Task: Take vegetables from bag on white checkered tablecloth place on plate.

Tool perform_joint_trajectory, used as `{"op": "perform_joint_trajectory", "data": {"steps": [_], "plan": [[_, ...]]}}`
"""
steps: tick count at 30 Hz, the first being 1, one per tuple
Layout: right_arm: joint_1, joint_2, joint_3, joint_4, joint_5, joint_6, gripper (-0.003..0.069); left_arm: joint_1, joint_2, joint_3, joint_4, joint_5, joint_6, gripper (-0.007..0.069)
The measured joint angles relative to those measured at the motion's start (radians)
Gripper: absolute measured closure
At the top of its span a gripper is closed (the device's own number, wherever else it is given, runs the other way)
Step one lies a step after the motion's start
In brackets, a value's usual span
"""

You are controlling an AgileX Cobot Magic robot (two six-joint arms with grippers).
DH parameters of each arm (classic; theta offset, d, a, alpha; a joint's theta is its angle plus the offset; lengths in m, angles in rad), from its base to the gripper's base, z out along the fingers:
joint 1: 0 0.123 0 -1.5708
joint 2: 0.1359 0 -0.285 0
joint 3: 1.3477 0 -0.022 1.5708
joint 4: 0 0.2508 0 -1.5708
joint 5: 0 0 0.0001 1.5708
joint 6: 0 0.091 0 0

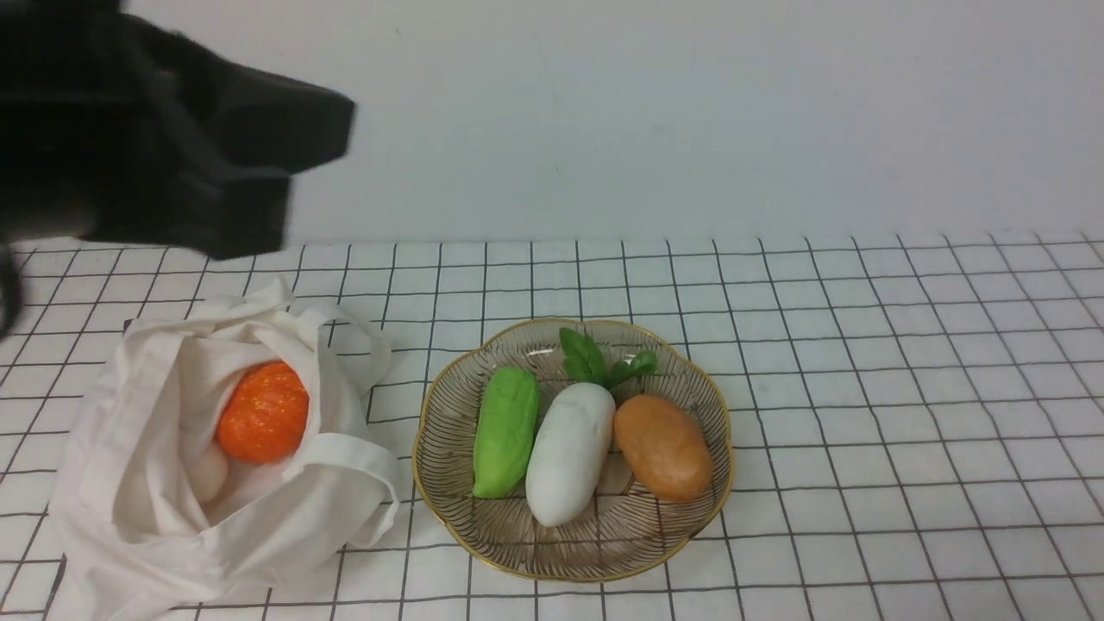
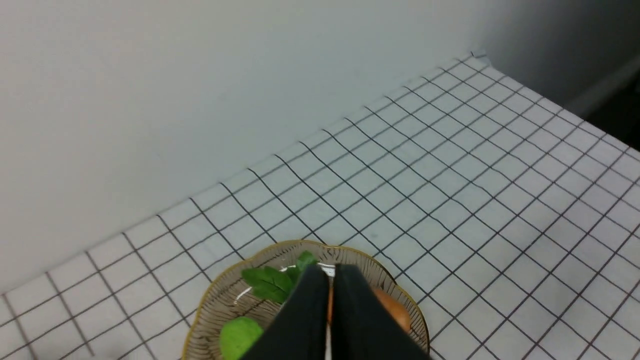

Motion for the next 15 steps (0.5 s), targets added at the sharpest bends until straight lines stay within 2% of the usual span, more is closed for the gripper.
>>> {"op": "perform_joint_trajectory", "data": {"steps": [6,15], "plan": [[0.0,0.0,0.0,0.0,0.0,-0.001,0.0673,0.0,-0.187,0.039,0.12,0.082,-0.142,0.0632],[0.0,0.0,0.0,0.0,0.0,-0.002,0.0673,0.001,-0.361,0.179,0.108,0.097,-0.195,0.0632]]}}
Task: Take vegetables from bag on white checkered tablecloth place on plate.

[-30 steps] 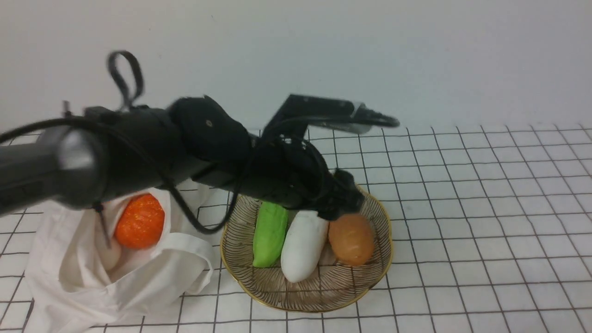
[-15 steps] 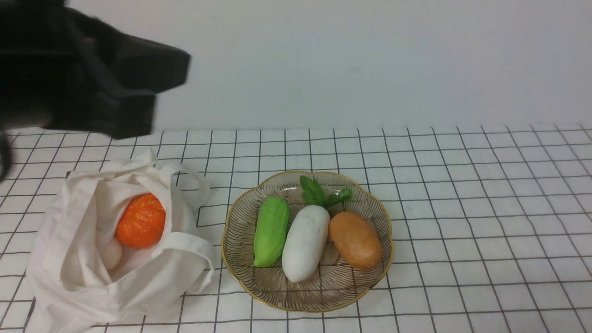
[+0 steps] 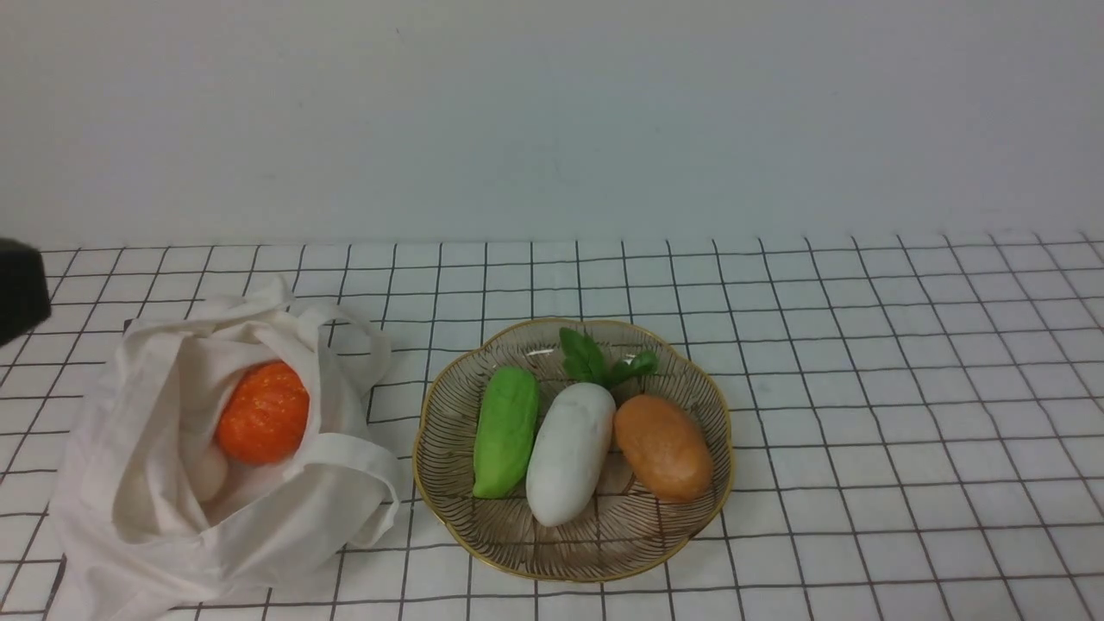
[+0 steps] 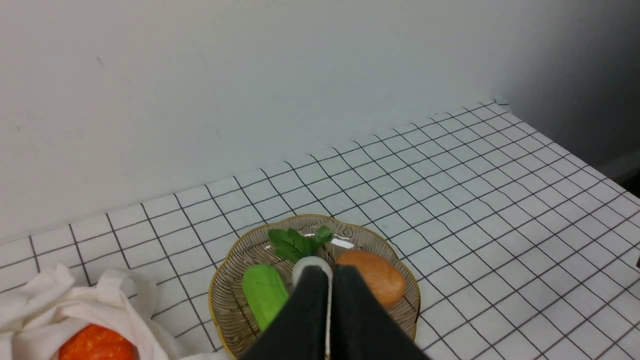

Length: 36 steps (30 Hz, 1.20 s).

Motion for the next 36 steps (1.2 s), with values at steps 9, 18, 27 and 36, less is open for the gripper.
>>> {"op": "perform_joint_trajectory", "data": {"steps": [9,18,27,36], "plan": [[0.0,0.0,0.0,0.0,0.0,0.0,0.0673,0.0,-0.014,0.009,0.007,0.012,0.01,0.0632],[0.0,0.0,0.0,0.0,0.0,0.0,0.0673,0.013,-0.09,0.216,0.118,-0.174,0.0,0.0632],[0.0,0.0,0.0,0.0,0.0,0.0,0.0673,0.238,-0.421,0.778,0.126,-0.581,-0.027,0.0632],[0.0,0.0,0.0,0.0,0.0,0.0,0.0673,0.399,-0.574,1.029,0.126,-0.614,-0.035,0.0632]]}}
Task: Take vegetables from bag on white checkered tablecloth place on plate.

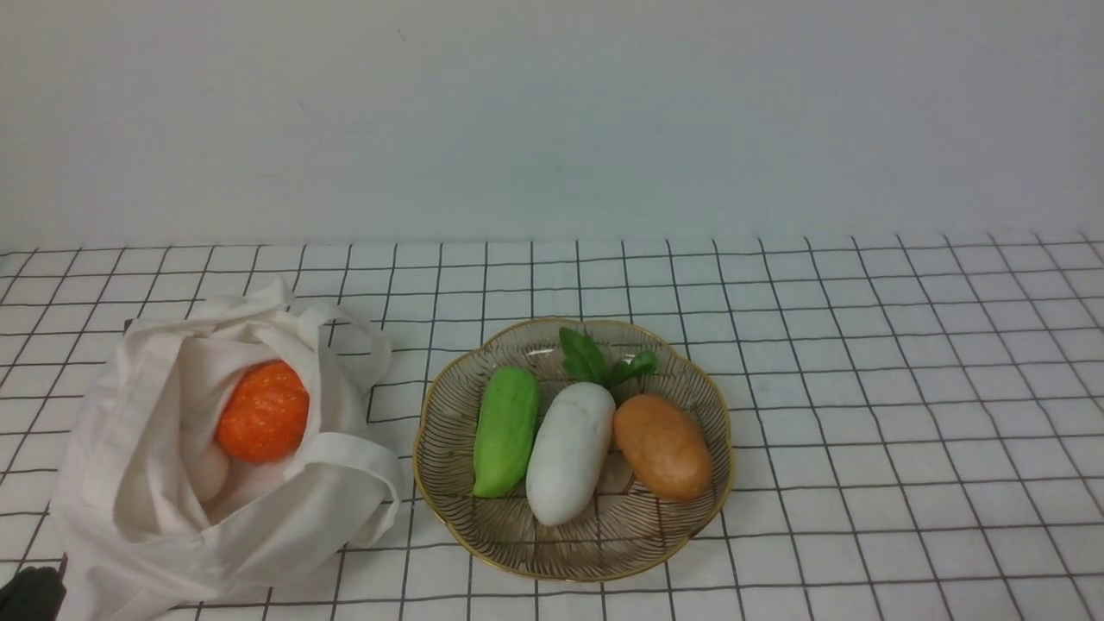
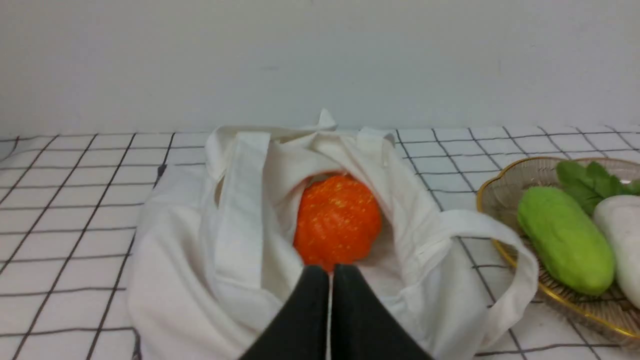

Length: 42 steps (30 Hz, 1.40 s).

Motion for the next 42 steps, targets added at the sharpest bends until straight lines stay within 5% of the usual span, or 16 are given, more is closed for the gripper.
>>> {"op": "perform_joint_trajectory", "data": {"steps": [11,42], "plan": [[0.0,0.0,0.0,0.0,0.0,0.003,0.0673,0.009,0.0,0.0,0.034,0.153,0.0,0.0632],[0.0,0.0,0.0,0.001,0.0,0.003,0.0673,0.009,0.0,0.0,0.034,0.158,0.0,0.0632]]}}
